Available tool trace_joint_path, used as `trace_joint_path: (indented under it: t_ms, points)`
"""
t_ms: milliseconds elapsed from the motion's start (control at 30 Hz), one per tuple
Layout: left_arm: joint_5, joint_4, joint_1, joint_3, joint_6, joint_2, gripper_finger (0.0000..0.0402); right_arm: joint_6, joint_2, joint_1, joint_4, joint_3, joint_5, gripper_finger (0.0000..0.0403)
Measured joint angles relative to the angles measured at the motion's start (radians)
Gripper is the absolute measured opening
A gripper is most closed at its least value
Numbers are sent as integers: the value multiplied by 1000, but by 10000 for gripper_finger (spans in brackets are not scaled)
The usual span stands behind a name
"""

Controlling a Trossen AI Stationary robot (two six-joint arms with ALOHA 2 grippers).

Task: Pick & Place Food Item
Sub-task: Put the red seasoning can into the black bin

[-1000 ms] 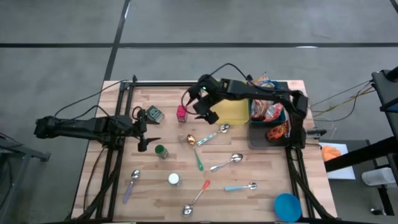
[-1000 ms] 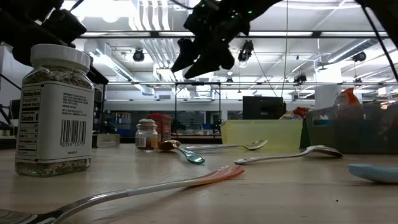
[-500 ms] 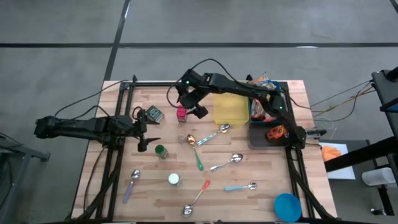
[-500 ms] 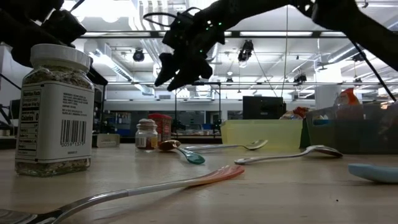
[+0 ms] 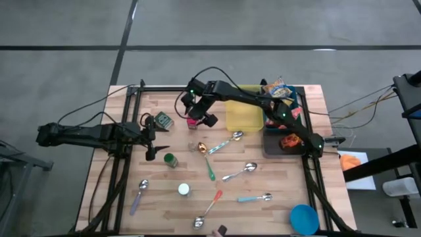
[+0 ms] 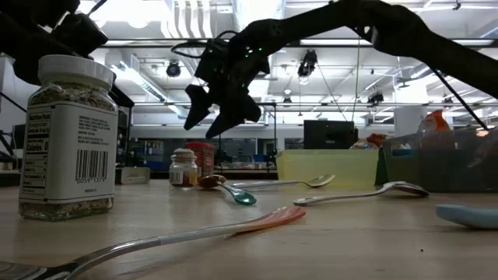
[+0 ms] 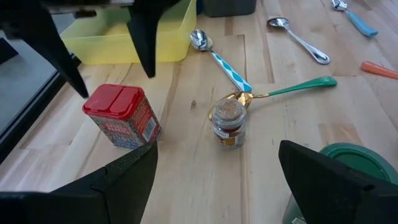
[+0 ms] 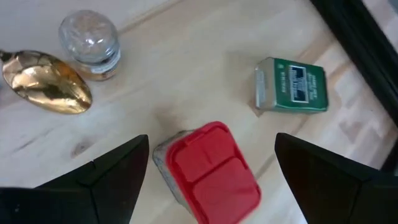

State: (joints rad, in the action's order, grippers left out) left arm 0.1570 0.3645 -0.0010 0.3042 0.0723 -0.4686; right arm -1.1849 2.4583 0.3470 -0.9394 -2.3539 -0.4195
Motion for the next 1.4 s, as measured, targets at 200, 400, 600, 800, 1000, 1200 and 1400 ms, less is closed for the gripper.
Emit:
trace_joint_path:
  t_ms: [200,400,600,800,1000,1200,1400]
  points:
    - [0,0,0,0,0,0,340,-26,9,3,2,0,0,347]
    - [0,1,0,0,0,0,340,-50,10,2,11,1,1,347]
    - [0,1,0,0,0,0,340,-50,9,3,13,17,1,347]
    - [0,1,0,0,0,0,340,-50,10,3,59,69,1,347]
    - [0,1,0,0,0,0,340,-51,10,3,120,123,0,347]
    - [0,1,0,0,0,0,340,-51,9,3,146,138,0,347]
    - [0,1,0,0,0,0,340,-51,9,4,133,140,1,347]
